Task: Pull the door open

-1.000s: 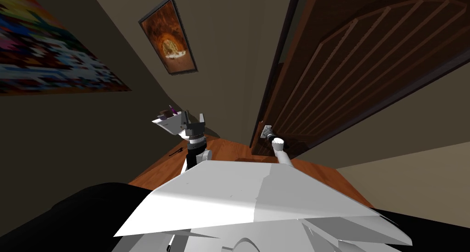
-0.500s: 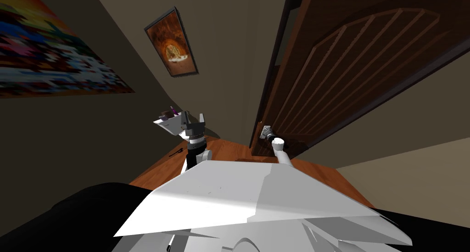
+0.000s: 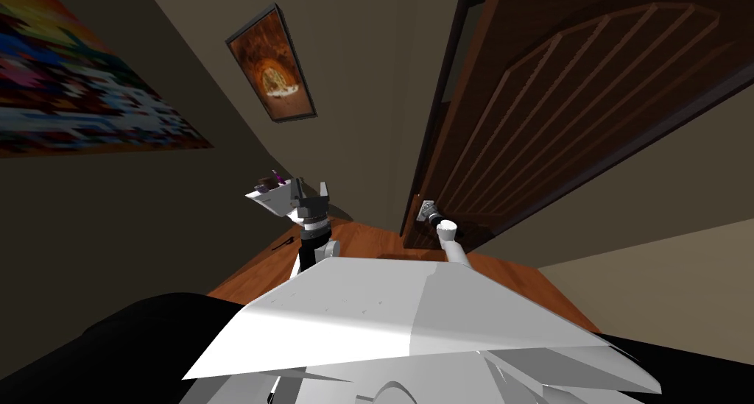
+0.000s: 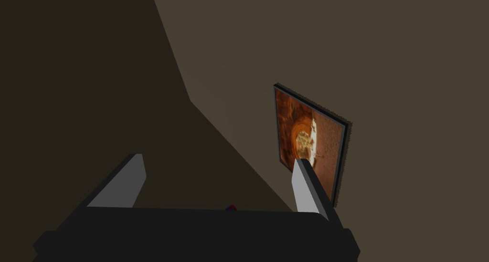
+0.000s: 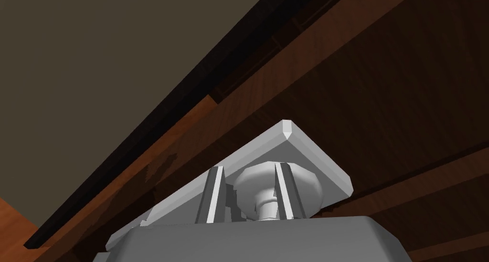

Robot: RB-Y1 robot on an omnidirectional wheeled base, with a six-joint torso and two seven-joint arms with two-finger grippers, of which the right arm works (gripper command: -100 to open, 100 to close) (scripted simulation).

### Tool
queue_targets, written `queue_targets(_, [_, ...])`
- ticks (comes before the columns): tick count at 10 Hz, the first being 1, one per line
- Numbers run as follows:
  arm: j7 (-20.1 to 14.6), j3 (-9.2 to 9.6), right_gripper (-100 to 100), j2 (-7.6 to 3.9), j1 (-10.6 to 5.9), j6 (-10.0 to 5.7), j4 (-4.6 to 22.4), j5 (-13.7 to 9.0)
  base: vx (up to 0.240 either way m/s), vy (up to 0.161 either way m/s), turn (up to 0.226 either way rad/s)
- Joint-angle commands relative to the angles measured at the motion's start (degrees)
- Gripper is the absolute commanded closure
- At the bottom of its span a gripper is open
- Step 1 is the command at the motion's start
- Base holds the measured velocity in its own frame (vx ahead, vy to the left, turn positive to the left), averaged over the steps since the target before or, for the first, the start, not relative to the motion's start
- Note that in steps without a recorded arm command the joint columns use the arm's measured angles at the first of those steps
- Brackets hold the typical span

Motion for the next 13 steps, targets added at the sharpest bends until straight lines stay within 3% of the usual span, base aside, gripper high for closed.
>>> queue_targets(1, [-0.99, -0.17, 100, 0.02, 1.01, 1.55, 0.4, -1.99, -0.085, -0.041, 0.039])
queue_targets(4, [-1.87, -0.35, 100, -0.15, 1.35, 3.21, 0.5, -4.84, -0.053, -0.037, 0.017])
queue_targets(10, [-1.87, -0.35, 100, -0.15, 1.35, 3.21, 0.5, -4.84, -0.01, -0.003, -0.003])
queue_targets(11, [-2.77, -0.6, -100, -0.45, 0.79, 4.19, -1.59, -6.83, -0.05, 0.008, 0.025])
queue_targets(13, [-3.26, -1.0, -100, -0.26, 1.19, 5.11, -1.77, -9.14, -0.08, 0.018, 0.043])
